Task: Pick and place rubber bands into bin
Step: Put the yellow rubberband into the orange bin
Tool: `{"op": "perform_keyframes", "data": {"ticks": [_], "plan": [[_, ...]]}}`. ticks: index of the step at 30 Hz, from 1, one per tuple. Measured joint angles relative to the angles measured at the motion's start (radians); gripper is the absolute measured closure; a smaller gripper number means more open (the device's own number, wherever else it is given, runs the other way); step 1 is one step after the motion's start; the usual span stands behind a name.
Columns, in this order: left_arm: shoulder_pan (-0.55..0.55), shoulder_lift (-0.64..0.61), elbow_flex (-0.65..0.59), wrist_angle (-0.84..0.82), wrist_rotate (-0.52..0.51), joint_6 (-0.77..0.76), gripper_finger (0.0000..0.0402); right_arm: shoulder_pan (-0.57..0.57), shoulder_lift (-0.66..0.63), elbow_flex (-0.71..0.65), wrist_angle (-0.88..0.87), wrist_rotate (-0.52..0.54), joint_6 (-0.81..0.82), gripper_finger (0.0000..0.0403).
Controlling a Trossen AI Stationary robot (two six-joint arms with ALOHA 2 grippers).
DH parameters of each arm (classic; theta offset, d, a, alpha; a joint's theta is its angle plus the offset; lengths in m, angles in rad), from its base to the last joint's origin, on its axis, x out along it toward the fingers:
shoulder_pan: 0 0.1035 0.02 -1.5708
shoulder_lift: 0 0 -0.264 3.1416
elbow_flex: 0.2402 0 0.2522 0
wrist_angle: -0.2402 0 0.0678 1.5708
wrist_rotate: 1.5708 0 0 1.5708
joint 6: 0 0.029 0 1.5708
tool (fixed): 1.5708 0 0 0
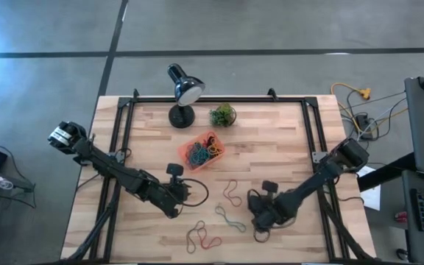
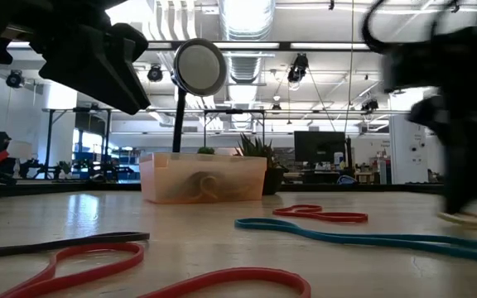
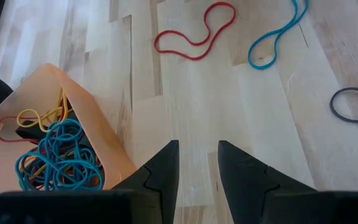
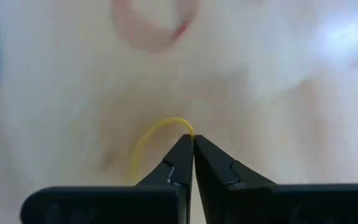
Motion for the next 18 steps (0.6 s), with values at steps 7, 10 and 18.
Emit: {"op": "perform_keyframes", "data": {"ticks": [7, 10, 18], "plan": [[0.0, 0.0, 0.002, 0.0, 0.0, 0.0, 0.0306, 0.002, -0.01, 0.12, -0.087, 0.153, -0.104, 0.0395], [0.0, 0.0, 0.002, 0.0, 0.0, 0.0, 0.0306, -0.004, -0.011, 0.177, -0.122, 0.26, -0.146, 0.0395], [0.0, 0.0, 0.002, 0.0, 0.0, -0.001, 0.0306, -0.004, -0.013, 0.321, -0.178, 0.577, -0.32, 0.0395]]}}
